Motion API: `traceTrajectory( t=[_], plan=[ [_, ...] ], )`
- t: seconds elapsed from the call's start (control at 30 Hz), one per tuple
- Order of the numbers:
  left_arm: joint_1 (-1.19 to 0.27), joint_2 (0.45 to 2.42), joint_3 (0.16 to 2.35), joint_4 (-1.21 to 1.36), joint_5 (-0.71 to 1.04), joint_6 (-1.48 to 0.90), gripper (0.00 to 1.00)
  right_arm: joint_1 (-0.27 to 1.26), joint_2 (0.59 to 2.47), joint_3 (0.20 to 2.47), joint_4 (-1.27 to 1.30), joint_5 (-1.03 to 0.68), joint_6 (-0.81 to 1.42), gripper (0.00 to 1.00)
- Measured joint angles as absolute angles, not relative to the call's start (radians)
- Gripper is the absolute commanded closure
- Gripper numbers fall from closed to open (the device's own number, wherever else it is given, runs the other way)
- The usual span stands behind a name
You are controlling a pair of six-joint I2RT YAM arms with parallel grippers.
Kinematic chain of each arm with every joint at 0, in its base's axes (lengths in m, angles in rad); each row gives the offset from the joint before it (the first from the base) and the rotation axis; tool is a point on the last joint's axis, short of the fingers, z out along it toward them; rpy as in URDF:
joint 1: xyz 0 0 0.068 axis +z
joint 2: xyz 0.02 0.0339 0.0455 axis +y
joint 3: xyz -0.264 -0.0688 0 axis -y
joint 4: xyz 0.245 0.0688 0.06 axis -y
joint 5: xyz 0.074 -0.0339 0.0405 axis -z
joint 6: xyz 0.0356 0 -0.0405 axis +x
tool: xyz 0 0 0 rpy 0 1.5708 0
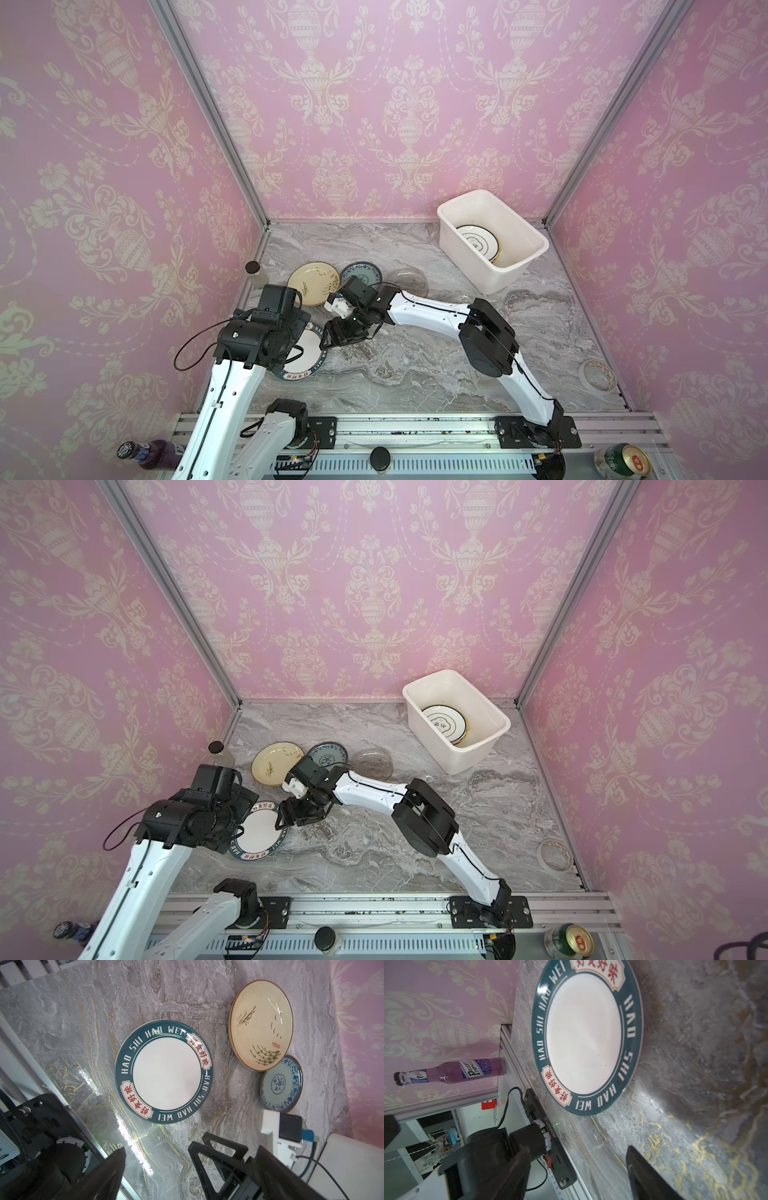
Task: Place the plates into the plastic bin on the countertop
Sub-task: 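Close the right gripper on the green-rimmed plate's edge nearest the bin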
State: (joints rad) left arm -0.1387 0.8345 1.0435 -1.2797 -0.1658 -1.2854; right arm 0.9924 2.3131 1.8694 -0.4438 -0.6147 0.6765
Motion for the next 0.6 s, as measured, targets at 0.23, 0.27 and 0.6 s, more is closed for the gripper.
traceTrajectory(
  t=[0.23, 0.27, 0.6],
  plan=[
    [-0.139, 0.840, 1.044, -1.299, -0.167, -1.285, 0.01, 0.979, 2.400, 1.882, -0.403, -0.656, 0.733, 0.40],
    [-0.139, 0.841, 1.044, -1.299, -0.167, -1.285, 0.01, 0.978, 2.407, 1.893, -0.400, -0.659, 0.741, 0.42],
    [-0.139, 0.841, 1.044, -1.299, -0.167, -1.285, 0.01, 0.973, 2.471, 1.935, -0.335, -0.698, 0.833, 0.73]
  ],
)
